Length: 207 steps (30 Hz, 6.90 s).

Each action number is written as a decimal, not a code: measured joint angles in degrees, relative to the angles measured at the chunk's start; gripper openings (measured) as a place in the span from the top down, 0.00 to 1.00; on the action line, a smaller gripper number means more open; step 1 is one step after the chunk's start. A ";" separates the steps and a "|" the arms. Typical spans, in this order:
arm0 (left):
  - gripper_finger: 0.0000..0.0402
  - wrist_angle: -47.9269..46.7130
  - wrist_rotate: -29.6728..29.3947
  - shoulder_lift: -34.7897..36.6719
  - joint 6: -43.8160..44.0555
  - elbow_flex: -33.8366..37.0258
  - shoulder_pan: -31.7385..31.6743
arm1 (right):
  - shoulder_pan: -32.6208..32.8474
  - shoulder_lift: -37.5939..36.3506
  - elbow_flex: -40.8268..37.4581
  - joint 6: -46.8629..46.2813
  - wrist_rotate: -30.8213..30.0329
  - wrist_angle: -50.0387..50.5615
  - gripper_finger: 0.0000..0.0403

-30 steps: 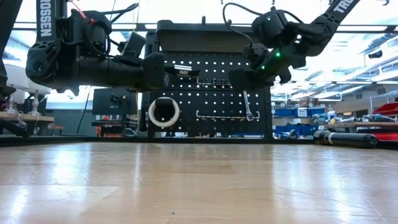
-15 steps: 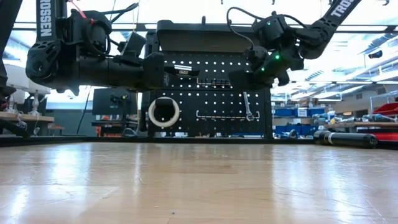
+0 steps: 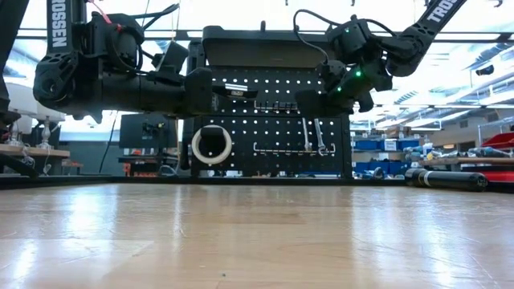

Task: Hang tools onto peg board
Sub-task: Remove the right black safety glass from the peg board

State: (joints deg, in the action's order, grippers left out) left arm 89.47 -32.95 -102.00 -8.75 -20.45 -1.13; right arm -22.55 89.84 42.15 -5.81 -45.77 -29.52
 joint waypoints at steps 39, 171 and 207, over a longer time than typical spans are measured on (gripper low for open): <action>1.00 0.04 0.00 0.02 0.39 0.00 0.00 | 16.96 0.07 -0.04 -4.20 15.82 11.17 0.51; 1.00 -58.12 7.70 37.53 21.48 -6.45 -2.75 | 30.18 -1.81 25.86 -3.68 14.70 52.86 0.61; 1.00 -61.32 20.20 40.76 24.04 -6.43 -9.97 | 26.61 16.87 35.45 14.48 9.83 41.66 0.61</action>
State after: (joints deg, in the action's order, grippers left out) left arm 28.15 -12.75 -61.23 15.29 -26.87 -11.09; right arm 4.06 106.72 77.60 8.67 -35.94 12.14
